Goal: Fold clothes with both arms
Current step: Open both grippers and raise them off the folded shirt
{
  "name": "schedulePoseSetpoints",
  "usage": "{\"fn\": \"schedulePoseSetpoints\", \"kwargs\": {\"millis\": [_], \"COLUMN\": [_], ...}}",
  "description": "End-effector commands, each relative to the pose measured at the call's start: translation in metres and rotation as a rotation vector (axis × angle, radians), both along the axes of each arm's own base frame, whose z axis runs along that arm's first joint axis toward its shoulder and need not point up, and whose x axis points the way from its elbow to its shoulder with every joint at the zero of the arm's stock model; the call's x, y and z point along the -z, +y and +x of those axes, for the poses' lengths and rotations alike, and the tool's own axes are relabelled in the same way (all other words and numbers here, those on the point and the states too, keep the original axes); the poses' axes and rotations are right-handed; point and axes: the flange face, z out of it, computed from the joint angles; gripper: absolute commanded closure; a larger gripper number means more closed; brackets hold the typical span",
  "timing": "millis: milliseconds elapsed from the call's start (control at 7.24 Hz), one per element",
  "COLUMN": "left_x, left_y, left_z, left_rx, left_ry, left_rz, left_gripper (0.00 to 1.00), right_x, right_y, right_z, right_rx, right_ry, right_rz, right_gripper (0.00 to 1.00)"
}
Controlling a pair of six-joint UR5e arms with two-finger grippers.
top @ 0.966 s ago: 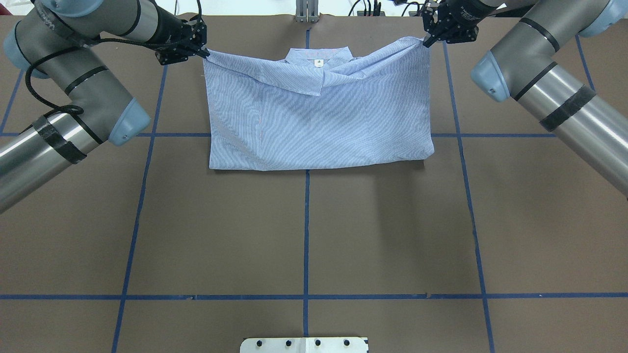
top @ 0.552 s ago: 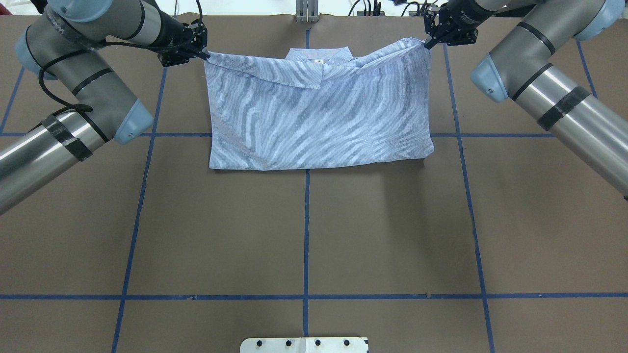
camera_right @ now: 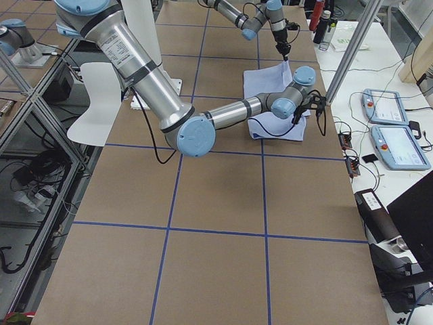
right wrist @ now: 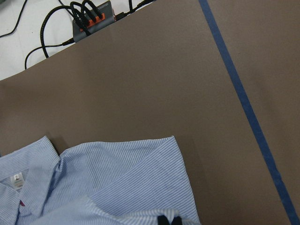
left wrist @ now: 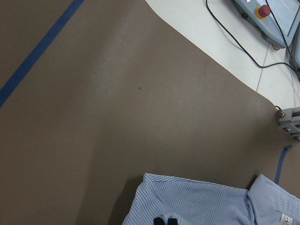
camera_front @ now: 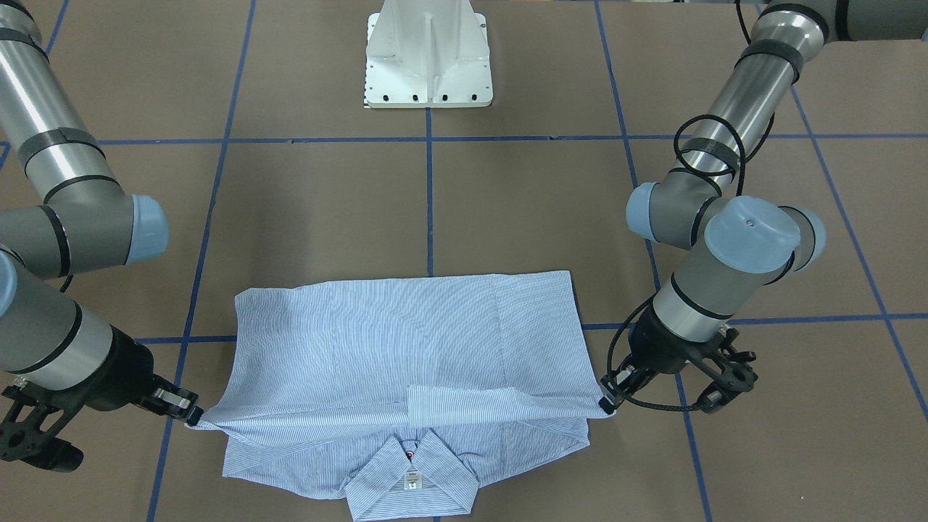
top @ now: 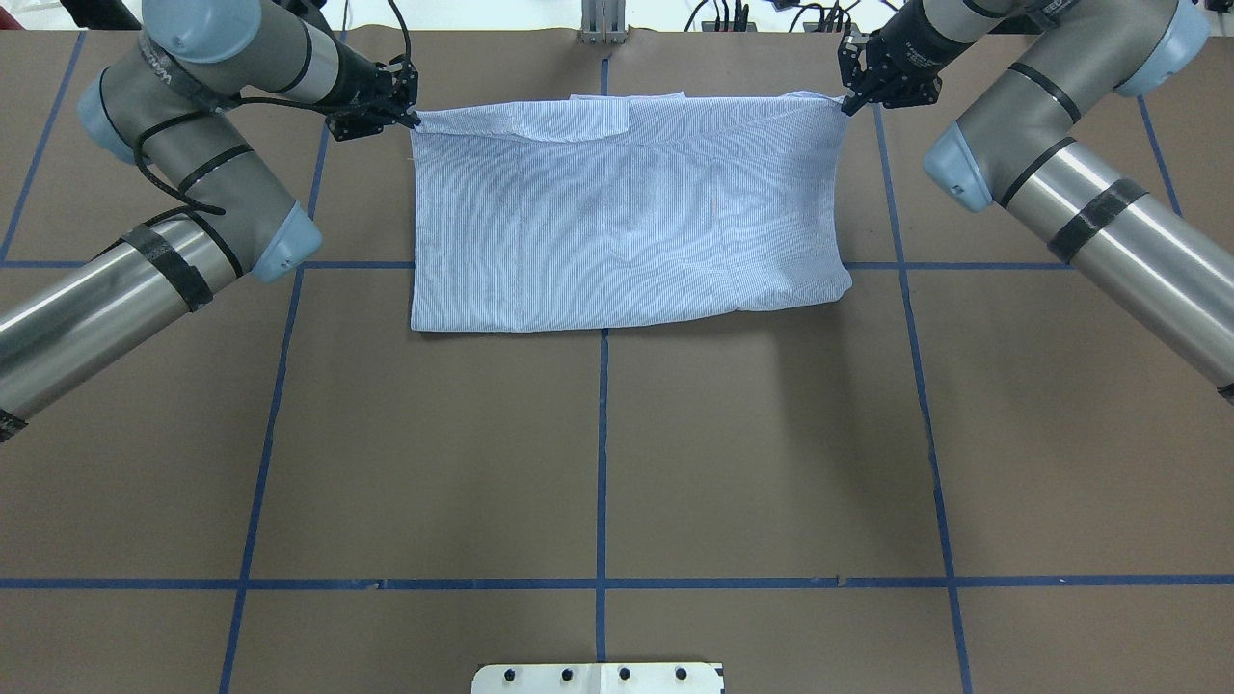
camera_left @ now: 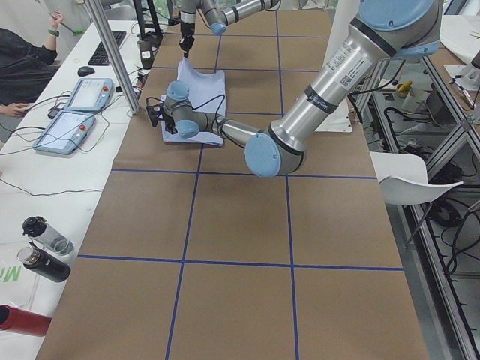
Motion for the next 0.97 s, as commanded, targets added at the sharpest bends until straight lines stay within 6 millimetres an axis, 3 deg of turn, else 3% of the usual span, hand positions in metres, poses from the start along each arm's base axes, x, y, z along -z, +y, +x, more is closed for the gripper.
{"fn": "schedulePoseSetpoints", "kwargs": {"millis": [0,138,276,414,552,828], "left_x": [0.005,0.007,0.009,0.009,0.01,0.01], "left_y": [0.001,0.0,0.001,0.001,0.003,0.004], "left_z": [0.002,0.001,0.001,0.001,-0.001,-0.003], "left_rx": [0.0,0.001,0.001,-0.001,-0.003,-0.01], "left_ry": [0.003,0.006,0.008,0.007,0.01,0.002], "left_rz": [0.006,0.009,0.012,0.014,0.021,0.04], "left_gripper": [1.0,1.0,1.0,0.77,0.6,0.4], "right_x": [0.002,0.007,0.011,0.011,0.01,0.007], "right_y": [-0.001,-0.002,0.0,0.002,0.003,0.003], "right_z": [0.0,-0.002,-0.004,-0.01,-0.011,-0.008], "right_rx": [-0.002,-0.001,0.002,0.004,-0.002,0.0], "right_ry": [0.001,-0.004,-0.009,-0.011,-0.003,-0.006], "right_rz": [0.003,0.008,0.022,0.038,0.043,0.036], "right_gripper": [1.0,1.0,0.57,0.01,0.0,0.0]}}
